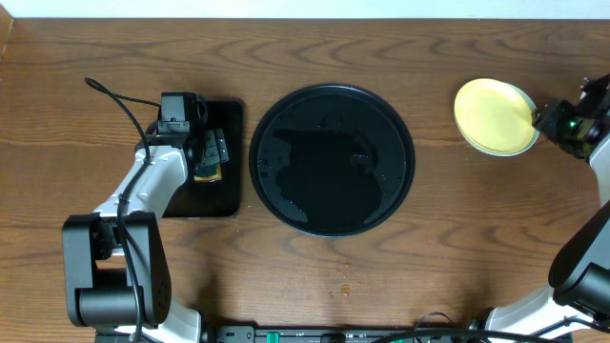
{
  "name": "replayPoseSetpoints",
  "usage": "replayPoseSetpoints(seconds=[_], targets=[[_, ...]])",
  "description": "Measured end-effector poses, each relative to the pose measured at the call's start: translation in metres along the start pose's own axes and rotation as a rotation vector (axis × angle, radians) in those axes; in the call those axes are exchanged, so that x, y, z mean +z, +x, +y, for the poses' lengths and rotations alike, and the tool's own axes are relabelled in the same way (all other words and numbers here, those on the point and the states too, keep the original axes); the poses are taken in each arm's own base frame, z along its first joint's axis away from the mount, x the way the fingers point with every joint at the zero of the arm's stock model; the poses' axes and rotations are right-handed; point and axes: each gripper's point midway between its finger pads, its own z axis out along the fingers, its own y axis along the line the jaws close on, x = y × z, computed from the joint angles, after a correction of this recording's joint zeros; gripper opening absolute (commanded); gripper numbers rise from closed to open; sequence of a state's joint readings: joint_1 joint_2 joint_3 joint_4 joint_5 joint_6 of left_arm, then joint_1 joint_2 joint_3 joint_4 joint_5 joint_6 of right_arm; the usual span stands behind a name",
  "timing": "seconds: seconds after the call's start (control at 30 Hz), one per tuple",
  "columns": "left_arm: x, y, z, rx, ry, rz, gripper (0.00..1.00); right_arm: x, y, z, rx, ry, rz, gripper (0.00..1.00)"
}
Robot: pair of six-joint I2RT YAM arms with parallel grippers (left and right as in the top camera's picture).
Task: Clean dirty plates on tray and stack at the side
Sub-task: 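Carry the yellow plate right and lower it onto the blue plates, then release the yellow plate and move the right gripper back over the tray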
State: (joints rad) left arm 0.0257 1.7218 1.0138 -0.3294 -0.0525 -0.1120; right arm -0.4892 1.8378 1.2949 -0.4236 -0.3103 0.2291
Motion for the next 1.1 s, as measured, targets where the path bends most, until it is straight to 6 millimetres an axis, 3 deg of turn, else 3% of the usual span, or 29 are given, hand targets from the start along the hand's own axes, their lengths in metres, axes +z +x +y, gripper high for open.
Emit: replayPoseSetpoints(seconds=[0.13,0.27,0.4,0.5,0.6,0.67,0.7,0.93,1.1], targets=[[0.0,0.0,0.0,0.0,0.0,0.0,0.89,0.001,0.008,-0.003,0.006,0.009,0.027,0.63],[0.0,0.0,0.0,0.0,0.0,0.0,0.89,0.003,0.019,0.013,-0.085,-0.043,0.065,0.64],[0.0,0.0,0.0,0.0,0.0,0.001,0.9,0.012,0.045,0.061,-0.243,-0.121,0.129,0.64],[0.0,0.0,0.0,0.0,0.0,0.001,0.89,0.017,0.075,0.112,-0.401,-0.2,0.18,0.67],[0.0,0.0,0.0,0.0,0.0,0.001,0.89,0.019,0.111,0.164,-0.561,-0.277,0.217,0.78],[0.0,0.0,0.0,0.0,0.0,0.001,0.9,0.018,0.133,0.192,-0.654,-0.309,0.234,0.99],[0.0,0.0,0.0,0.0,0.0,0.001,0.9,0.018,0.148,0.207,-0.706,-0.321,0.244,0.99],[0.0,0.0,0.0,0.0,0.0,0.002,0.89,0.01,0.21,0.257,-0.921,-0.315,0.271,0.99],[0.0,0.001,0.0,0.001,0.0,0.002,0.89,0.003,0.238,0.276,-0.997,-0.339,0.283,0.99]])
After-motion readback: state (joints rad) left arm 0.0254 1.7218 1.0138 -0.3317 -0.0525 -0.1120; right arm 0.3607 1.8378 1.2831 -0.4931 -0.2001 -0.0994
